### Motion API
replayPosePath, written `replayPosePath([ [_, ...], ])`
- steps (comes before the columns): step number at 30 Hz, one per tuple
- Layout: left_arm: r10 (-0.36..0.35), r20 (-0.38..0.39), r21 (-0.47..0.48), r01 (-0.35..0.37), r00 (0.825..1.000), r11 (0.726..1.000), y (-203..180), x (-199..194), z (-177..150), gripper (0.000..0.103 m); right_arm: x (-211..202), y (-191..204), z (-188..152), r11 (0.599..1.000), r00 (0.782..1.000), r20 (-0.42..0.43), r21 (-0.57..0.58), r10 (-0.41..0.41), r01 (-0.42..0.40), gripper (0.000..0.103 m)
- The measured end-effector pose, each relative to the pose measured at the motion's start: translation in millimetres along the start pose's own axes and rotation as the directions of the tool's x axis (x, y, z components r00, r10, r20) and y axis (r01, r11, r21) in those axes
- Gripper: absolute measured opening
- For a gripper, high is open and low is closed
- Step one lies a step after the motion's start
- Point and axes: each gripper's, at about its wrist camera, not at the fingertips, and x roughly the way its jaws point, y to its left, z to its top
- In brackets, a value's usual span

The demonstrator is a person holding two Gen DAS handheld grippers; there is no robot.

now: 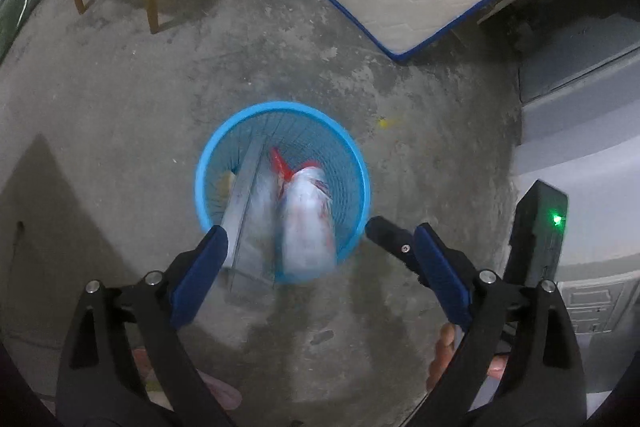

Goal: Collect trash
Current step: 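Open both tools to drop bottle and cable box into the wastebasket, then move both tools back over the table toward the snack bags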

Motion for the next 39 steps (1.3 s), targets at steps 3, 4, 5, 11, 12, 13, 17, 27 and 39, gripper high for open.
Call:
replayPosePath([
  [3,-0.018,0.005,0.003,0.018,1.000,1.000,7,-8,-11,0.090,-6,-8,-14,1.000,1.000,0.012,-0.015,0.008,-0.008,0.072],
  [4,-0.021,0.016,0.000,0.021,1.000,1.000,10,-14,-15,0.090,-10,-10,-17,1.000,1.000,0.019,-0.025,0.000,0.000,0.072],
  [5,-0.027,0.030,-0.007,0.027,0.999,1.000,15,-21,-20,0.090,-15,-14,-24,0.999,1.000,0.029,-0.035,-0.004,0.005,0.072],
  [11,-0.032,0.126,-0.049,0.039,0.992,0.998,33,-75,-48,0.090,-38,-35,-68,0.998,1.000,-0.012,-0.061,-0.029,0.028,0.072],
  [12,-0.039,0.147,-0.055,0.047,0.988,0.997,35,-87,-54,0.090,-43,-36,-75,0.997,0.999,-0.017,-0.066,-0.029,0.028,0.072],
  [13,-0.044,0.171,-0.065,0.056,0.984,0.996,36,-100,-61,0.090,-47,-38,-82,0.997,0.999,-0.021,-0.073,-0.028,0.026,0.072],
  [17,-0.052,0.244,-0.079,0.073,0.968,0.994,41,-142,-92,0.090,-70,-32,-112,0.993,0.999,-0.033,-0.118,-0.023,0.019,0.072],
  [27,-0.014,0.378,-0.038,0.031,0.926,0.999,42,-241,-193,0.090,-142,44,-163,0.944,0.995,0.006,-0.314,0.103,-0.096,0.075],
  [39,0.142,0.575,-0.121,-0.088,0.805,0.989,91,-369,-362,0.090,-168,168,-240,0.759,0.921,-0.202,-0.522,0.332,-0.389,0.082],
])
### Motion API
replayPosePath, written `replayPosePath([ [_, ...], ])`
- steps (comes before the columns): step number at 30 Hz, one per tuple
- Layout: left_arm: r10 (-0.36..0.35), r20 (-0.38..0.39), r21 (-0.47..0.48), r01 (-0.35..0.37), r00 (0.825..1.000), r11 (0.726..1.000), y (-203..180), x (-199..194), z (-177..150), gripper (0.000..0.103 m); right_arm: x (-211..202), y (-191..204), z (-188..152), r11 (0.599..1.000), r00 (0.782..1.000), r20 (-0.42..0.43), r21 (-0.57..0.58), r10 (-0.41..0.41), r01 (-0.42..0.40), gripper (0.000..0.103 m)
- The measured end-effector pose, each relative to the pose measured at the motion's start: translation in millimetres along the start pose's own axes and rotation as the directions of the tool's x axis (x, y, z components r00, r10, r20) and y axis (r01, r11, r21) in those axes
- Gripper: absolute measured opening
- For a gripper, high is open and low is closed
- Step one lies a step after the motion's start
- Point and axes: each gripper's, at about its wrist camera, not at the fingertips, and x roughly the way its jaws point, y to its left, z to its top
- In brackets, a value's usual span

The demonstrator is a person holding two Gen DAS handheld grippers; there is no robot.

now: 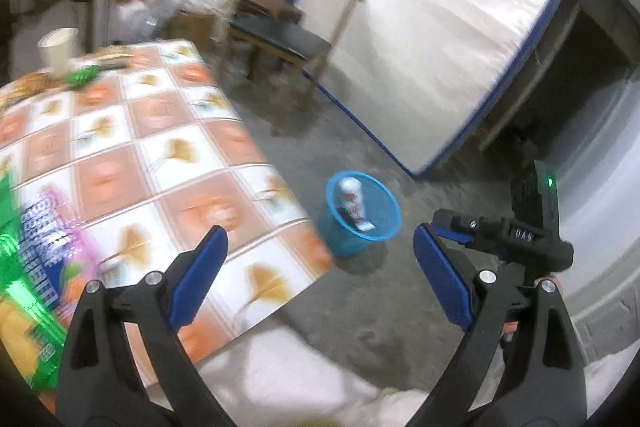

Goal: Collect trash
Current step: 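Move both tools back over the table toward the snack bags, then grasp the green chip bag with the left tool while the right tool grasps the pink snack bag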

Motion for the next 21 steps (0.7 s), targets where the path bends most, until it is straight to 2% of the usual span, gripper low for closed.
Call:
replayPosePath([
  [2,0.041,0.050,-0.029,-0.039,0.998,0.999,21,-34,-15,0.090,15,25,-3,0.998,0.998,-0.043,-0.034,0.042,-0.043,0.082],
  [6,0.157,0.136,-0.093,-0.145,0.978,0.985,57,-88,-45,0.090,44,62,-11,0.990,0.987,-0.128,-0.082,0.100,-0.111,0.082],
  [11,0.271,0.198,-0.270,-0.214,0.942,0.939,118,-140,-82,0.090,87,112,-28,0.973,0.959,-0.248,-0.145,0.139,-0.178,0.082],
  [16,0.339,0.194,-0.417,-0.236,0.920,0.878,170,-155,-101,0.090,126,152,-36,0.956,0.924,-0.349,-0.181,0.157,-0.231,0.082],
  [21,0.368,0.162,-0.500,-0.246,0.916,0.830,214,-146,-115,0.090,161,177,-36,0.949,0.894,-0.412,-0.171,0.175,-0.265,0.082],
])
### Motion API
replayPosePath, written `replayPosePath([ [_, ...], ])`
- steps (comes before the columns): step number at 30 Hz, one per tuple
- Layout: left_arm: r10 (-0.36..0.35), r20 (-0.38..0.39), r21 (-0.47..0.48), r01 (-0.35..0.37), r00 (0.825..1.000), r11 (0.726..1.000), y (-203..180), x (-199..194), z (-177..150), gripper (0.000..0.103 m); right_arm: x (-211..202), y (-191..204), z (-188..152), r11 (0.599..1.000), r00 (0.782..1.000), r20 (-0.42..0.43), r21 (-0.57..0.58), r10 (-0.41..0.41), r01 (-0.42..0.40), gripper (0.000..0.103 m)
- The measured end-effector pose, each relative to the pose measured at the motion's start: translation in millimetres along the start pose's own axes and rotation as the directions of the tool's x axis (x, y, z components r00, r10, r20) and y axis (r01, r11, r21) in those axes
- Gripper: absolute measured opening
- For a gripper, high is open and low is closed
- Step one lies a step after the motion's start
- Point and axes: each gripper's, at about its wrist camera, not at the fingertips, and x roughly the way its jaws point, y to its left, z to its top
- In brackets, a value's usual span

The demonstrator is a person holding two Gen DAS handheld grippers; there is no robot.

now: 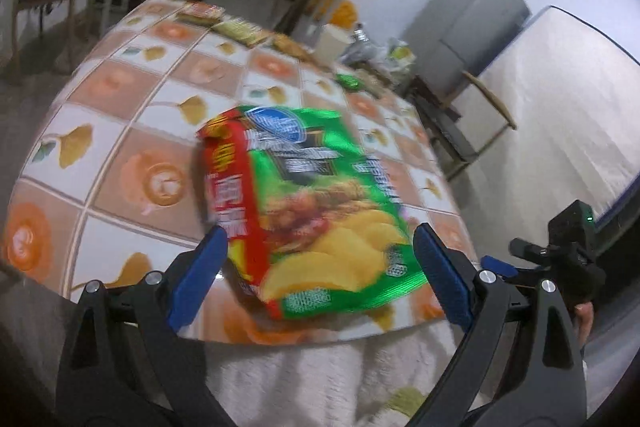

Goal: Collect trash
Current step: 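Grasp the green chip bag with the left tool while the right tool grasps the pink snack bag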

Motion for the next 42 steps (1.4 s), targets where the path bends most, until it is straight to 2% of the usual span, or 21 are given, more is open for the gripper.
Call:
replayPosePath([
  [2,0.004,-0.020,-0.033,-0.005,1.000,0.999,13,13,2,0.088,15,3,8,1.000,1.000,-0.024,0.006,0.015,-0.015,0.082],
  [5,-0.012,-0.049,-0.091,0.008,0.999,0.996,30,29,6,0.079,38,9,21,0.999,0.998,-0.060,0.010,0.031,-0.030,0.082],
  [8,-0.036,-0.062,-0.113,0.029,0.997,0.993,38,37,7,0.075,57,11,35,0.999,0.996,-0.085,0.011,0.034,-0.033,0.082],
  [16,-0.054,-0.101,-0.126,0.041,0.993,0.991,45,53,11,0.068,98,5,69,0.999,0.990,-0.135,0.031,0.048,-0.045,0.082],
  [20,-0.051,-0.112,-0.104,0.039,0.992,0.994,42,56,11,0.067,122,7,74,0.999,0.977,-0.207,0.014,0.050,-0.048,0.082],
  [25,-0.025,-0.124,-0.062,0.017,0.992,0.998,36,62,13,0.063,140,21,73,0.995,0.961,-0.263,-0.038,0.082,-0.095,0.082],
  [27,-0.012,-0.125,-0.052,0.006,0.992,0.999,35,63,12,0.060,144,26,70,0.994,0.959,-0.275,-0.059,0.076,-0.095,0.077],
  [30,0.027,-0.115,-0.023,-0.030,0.993,0.999,31,62,13,0.059,145,29,68,0.995,0.961,-0.273,-0.079,0.044,-0.068,0.064],
  [35,0.045,-0.105,-0.015,-0.047,0.993,0.999,30,60,12,0.050,145,22,64,0.997,0.964,-0.262,-0.046,0.050,-0.065,0.044],
  [42,0.045,-0.087,-0.032,-0.048,0.995,0.998,33,54,11,0.036,141,20,60,0.998,0.972,-0.237,-0.062,0.007,-0.022,0.027],
])
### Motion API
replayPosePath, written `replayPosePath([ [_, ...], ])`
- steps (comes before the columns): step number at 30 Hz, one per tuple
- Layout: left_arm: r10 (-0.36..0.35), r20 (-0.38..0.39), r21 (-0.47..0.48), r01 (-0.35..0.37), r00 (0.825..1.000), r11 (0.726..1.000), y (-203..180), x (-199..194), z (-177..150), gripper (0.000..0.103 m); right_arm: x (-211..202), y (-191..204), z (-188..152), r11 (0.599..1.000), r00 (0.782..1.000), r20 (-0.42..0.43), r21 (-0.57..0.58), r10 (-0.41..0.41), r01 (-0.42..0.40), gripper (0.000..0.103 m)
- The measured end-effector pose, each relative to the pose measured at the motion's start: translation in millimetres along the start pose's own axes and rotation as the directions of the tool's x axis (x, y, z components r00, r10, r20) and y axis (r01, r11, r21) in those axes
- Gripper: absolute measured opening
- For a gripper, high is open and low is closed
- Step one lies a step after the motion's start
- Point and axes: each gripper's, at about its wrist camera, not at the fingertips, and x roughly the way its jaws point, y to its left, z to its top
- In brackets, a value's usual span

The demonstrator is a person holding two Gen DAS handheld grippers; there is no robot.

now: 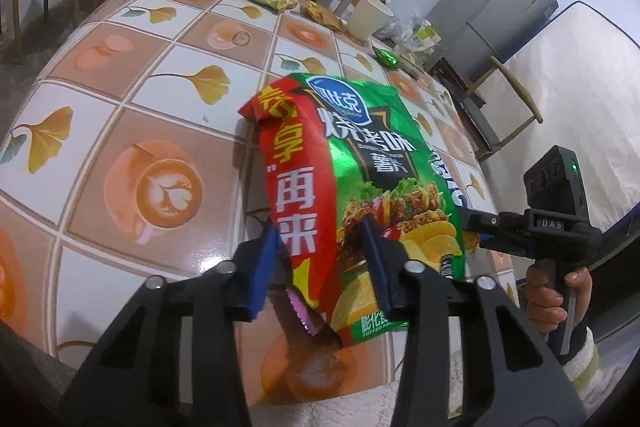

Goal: Collect trash
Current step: 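Grasp the green chip bag with the left tool while the right tool grasps the pink snack bag, then carry the chip bag and pink snack bag over the blue wastebasket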

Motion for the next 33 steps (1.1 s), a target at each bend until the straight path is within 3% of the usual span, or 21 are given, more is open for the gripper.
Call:
replayPosePath([
  [5,-0.012,0.008,-0.008,0.013,1.000,1.000,3,-3,0,0.020,-7,0,-2,1.000,1.000,0.018,-0.003,-0.021,0.021,0.019],
  [12,-0.054,0.023,-0.003,0.054,0.998,0.999,-1,-7,-1,0.011,-17,-8,-6,1.000,0.999,0.048,0.015,-0.017,0.016,0.016],
  [18,-0.148,0.039,-0.029,0.149,0.988,0.988,-1,-11,1,0.007,-26,-17,-10,0.999,0.997,0.076,0.046,-0.006,0.003,0.015],
  [22,-0.228,0.056,-0.067,0.231,0.972,0.971,0,-14,4,0.004,-30,-24,-13,0.998,0.996,0.088,0.070,-0.001,-0.005,0.015],
  [33,-0.203,0.110,-0.066,0.211,0.973,0.975,2,-26,9,0.000,-57,-39,-23,0.994,0.989,0.150,0.112,-0.014,-0.003,0.013],
])
